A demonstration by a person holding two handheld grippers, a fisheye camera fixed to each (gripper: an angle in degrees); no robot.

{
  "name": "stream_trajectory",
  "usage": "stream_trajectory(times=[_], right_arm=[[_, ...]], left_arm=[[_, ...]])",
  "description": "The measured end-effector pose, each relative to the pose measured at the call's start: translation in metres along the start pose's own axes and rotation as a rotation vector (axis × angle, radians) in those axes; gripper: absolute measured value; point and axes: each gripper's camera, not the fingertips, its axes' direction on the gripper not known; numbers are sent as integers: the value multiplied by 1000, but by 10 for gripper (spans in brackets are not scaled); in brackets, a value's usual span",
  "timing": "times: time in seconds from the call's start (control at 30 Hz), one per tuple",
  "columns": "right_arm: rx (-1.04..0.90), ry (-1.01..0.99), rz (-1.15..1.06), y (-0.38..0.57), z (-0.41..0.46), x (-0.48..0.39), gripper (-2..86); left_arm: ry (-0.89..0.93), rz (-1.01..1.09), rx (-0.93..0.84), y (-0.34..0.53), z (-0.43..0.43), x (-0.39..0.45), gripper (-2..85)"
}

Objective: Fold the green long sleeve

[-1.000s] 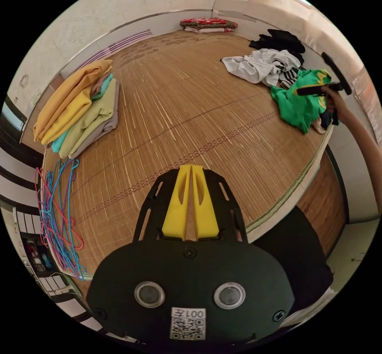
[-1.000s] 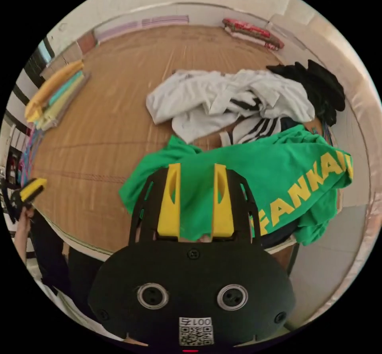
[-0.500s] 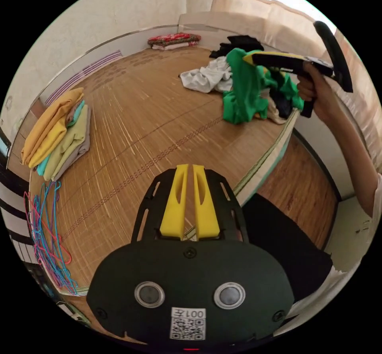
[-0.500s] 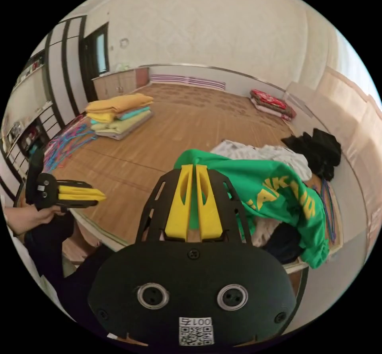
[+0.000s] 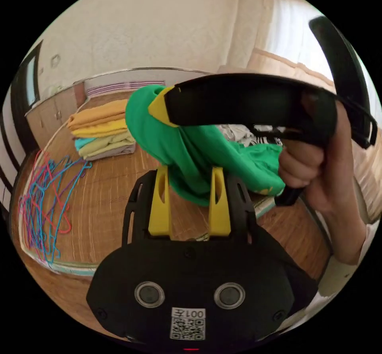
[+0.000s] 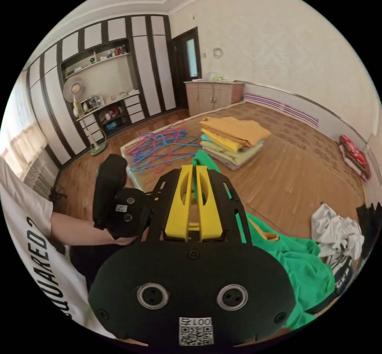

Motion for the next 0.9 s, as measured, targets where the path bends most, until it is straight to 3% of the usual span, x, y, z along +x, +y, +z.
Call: stream_trajectory(times=[0.1,0.27,0.47,0.7,0.9], right_arm=[[-32,-78,-65,-11,15,-22,13],[-45,23,-43,-7,9,-21,18],[-9,125,190,34,-40,13,34],[-330,449,381,121,-61,54,99],[-365,291,476,155,-41,49,115]], left_arm=[[65,-99,-1,26,-15,-39,37],[138,-138,-79,67,-16,-77,14],[65,-69,-111,114,-12,-74,2],[-32,103,-166,142,-24,-53,-2],[-62,74,-90,162,-58,-56,-6]])
